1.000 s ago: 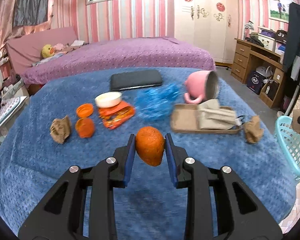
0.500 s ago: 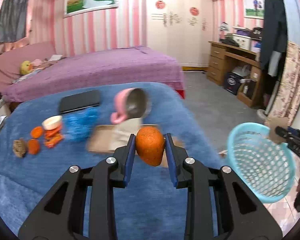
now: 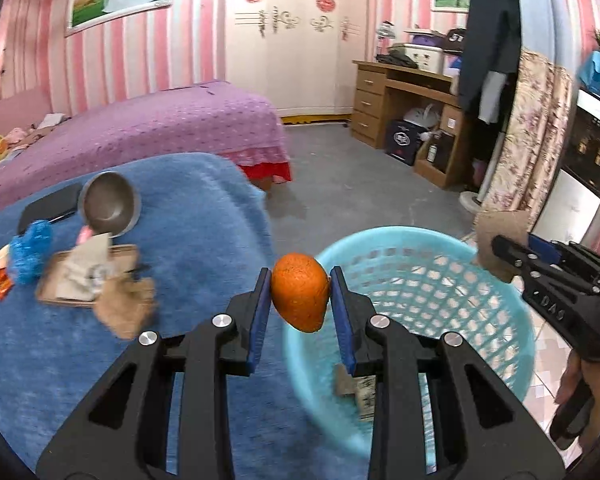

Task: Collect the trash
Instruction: 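Carry the peel and paper cup over the basket and open both grippers, then move the right gripper to the crumpled brown paper by the tray and grasp it, then grasp the crumpled brown paper bag with the left gripper while the right gripper holds its paper, then carry both crumpled brown papers over the blue basket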

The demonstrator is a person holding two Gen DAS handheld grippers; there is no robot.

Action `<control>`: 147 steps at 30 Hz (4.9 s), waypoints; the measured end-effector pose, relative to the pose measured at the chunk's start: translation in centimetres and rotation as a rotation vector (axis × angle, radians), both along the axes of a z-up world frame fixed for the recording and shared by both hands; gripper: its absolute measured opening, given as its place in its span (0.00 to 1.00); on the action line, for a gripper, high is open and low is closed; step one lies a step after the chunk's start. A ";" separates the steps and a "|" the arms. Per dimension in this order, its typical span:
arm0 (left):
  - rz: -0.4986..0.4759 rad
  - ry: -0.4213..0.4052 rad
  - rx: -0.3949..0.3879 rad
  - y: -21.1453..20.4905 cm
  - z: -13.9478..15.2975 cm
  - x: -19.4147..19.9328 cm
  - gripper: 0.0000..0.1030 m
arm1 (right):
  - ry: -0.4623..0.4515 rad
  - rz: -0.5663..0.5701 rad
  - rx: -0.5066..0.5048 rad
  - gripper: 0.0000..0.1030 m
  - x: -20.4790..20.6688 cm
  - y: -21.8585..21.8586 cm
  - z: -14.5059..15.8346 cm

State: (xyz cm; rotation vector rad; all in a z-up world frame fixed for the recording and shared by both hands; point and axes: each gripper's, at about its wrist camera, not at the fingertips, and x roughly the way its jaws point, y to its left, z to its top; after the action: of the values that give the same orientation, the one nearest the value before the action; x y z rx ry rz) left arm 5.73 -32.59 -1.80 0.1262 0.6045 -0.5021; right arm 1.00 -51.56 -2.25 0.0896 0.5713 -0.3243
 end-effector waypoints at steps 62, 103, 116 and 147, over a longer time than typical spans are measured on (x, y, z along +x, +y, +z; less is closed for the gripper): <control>0.337 -0.069 0.051 26.7 0.7 5.1 0.95 | -0.011 0.006 -0.045 0.95 6.0 13.7 1.5; 0.536 0.059 0.036 41.3 -2.1 9.0 0.95 | 0.153 0.344 0.015 0.45 12.3 26.1 -1.6; 0.562 0.097 0.033 43.2 -2.8 10.2 0.93 | 0.113 0.242 -0.041 0.45 11.7 24.0 -0.4; 0.629 0.064 0.009 41.7 -1.6 10.8 0.45 | 0.058 0.227 0.014 0.45 10.6 19.9 0.5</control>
State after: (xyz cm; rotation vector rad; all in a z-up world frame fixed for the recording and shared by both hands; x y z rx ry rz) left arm 16.56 9.07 -3.39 -0.0743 0.6703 0.1063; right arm 11.58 -31.63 -1.79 0.0285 0.6352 -0.1024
